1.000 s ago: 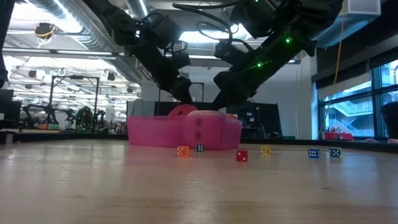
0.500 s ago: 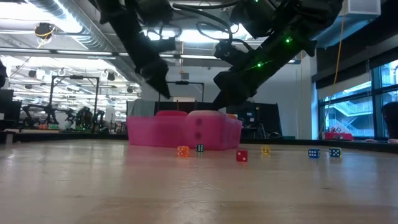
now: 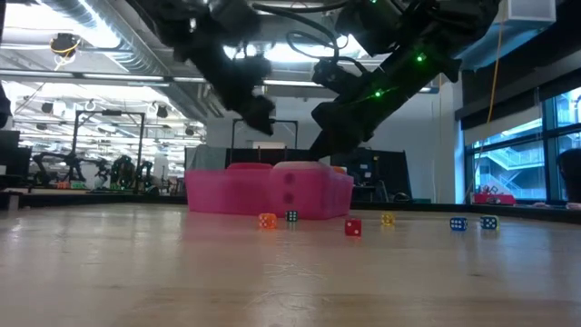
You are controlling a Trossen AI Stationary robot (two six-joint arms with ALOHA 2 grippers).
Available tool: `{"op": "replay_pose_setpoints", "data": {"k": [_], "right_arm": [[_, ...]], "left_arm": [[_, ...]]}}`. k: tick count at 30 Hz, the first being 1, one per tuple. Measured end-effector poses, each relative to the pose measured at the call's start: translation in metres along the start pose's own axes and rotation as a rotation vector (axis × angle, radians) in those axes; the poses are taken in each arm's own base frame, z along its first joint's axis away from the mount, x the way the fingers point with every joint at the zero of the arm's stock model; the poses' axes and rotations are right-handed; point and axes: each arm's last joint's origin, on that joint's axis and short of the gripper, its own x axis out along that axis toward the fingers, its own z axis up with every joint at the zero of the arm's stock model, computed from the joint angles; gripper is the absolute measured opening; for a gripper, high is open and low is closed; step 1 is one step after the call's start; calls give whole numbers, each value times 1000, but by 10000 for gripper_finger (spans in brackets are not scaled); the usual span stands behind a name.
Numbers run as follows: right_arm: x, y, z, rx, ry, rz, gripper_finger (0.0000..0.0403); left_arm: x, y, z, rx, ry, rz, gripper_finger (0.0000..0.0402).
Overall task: Pick & Place Dice
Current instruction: Put the large red die into the red bin
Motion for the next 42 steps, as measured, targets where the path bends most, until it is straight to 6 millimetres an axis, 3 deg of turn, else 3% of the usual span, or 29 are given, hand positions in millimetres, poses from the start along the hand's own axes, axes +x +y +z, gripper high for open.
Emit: {"op": "replay_pose_setpoints", "data": {"k": [7,12,24,32,36,42], "right_arm": [[0,-1,0,24,1,1,0],[2,-4,0,32,4,-2,0],[9,-16,2,75,14,55,0],[9,-16,2,87,18,55,0],[-1,-8,3,36,5,23,0],[-34,2,13,69,-34,46,4]], "left_arm": [[32,3,-31,-2,188,-112,400],[41,-4,-37,16,210,-143,400],[19,-18,-27,51,136,-395,400],[11,-27,-25,95,122,-434,400],[12,-27,-25,80,127,-442,400],[12,-27,-25,74,119,-471,400]]}}
